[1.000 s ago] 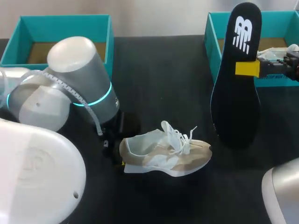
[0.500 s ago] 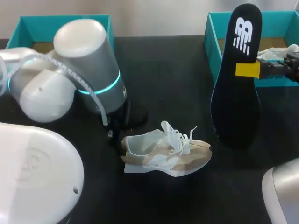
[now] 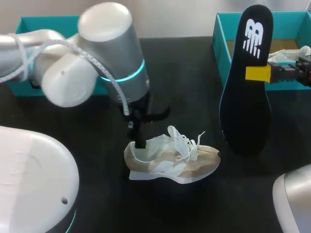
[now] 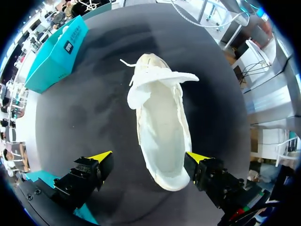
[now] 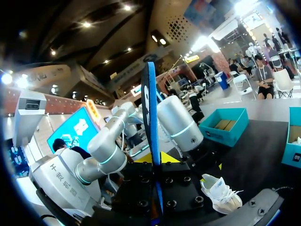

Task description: Take the shoe out of the shoebox, open the shoe tongue, remove and reinsert the insole, then place the shoe into the shoebox

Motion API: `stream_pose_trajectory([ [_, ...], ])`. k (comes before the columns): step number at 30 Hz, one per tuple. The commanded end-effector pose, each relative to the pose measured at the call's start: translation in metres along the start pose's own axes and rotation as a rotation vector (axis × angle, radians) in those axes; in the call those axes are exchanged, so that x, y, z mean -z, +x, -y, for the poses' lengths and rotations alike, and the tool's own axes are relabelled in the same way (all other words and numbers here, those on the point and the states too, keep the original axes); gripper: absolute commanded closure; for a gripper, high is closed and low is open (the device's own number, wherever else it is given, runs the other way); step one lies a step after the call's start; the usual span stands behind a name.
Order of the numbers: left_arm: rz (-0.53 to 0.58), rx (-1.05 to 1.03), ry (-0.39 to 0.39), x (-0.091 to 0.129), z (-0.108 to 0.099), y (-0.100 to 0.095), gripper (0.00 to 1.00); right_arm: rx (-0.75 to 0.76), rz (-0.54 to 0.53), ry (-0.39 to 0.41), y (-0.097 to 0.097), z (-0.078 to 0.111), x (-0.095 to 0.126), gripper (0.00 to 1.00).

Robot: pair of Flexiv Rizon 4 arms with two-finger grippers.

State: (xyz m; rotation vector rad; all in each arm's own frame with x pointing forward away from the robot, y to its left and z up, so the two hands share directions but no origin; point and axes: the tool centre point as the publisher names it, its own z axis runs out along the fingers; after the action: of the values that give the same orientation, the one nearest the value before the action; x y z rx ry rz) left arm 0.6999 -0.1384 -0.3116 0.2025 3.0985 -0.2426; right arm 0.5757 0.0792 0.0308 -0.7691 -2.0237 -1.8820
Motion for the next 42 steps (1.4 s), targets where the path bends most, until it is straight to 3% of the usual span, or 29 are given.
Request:
stream_pose_trajectory([
  [1, 0.002, -0.002, -0.043, -0.035, 0.021, -0.010, 0.00, -0.002, -0.001, 0.006, -0.001, -0.003, -0.002, 1.00],
  [14, 0.052, 0.055, -0.075, -0.077, 0.022, -0.010, 0.00, -0.002, -0.001, 0.006, -0.001, -0.003, -0.002, 1.00],
  [17, 0.052, 0.059, -0.072, -0.080, 0.022, -0.010, 0.16, -0.002, -0.001, 0.006, -0.001, -0.003, -0.002, 1.00],
  [21, 0.053, 0.073, -0.057, -0.083, 0.022, -0.007, 0.77, -0.002, -0.001, 0.006, -0.001, -0.003, -0.002, 1.00],
  [22, 0.054, 0.074, -0.053, -0.082, 0.022, -0.006, 0.96, -0.002, -0.001, 0.006, -0.001, -0.003, -0.002, 1.00],
  [23, 0.055, 0.076, -0.051, -0.081, 0.022, -0.006, 1.00, -0.002, -0.001, 0.006, -0.001, -0.003, -0.002, 1.00],
  [38, 0.035, 0.052, -0.045, -0.072, 0.018, -0.010, 1.00, -0.002, -0.001, 0.006, -0.001, -0.003, -0.002, 1.00],
  [39, 0.034, 0.052, -0.044, -0.071, 0.019, -0.010, 0.86, -0.002, -0.001, 0.006, -0.001, -0.003, -0.002, 1.00],
  [40, 0.034, 0.052, -0.043, -0.070, 0.019, -0.011, 0.38, -0.002, -0.001, 0.006, -0.001, -0.003, -0.002, 1.00],
  [41, 0.033, 0.051, -0.043, -0.069, 0.018, -0.011, 0.08, -0.002, -0.001, 0.006, -0.001, -0.003, -0.002, 1.00],
  [42, 0.032, 0.052, -0.041, -0.068, 0.018, -0.011, 0.05, -0.002, -0.001, 0.006, -0.001, -0.003, -0.002, 1.00],
])
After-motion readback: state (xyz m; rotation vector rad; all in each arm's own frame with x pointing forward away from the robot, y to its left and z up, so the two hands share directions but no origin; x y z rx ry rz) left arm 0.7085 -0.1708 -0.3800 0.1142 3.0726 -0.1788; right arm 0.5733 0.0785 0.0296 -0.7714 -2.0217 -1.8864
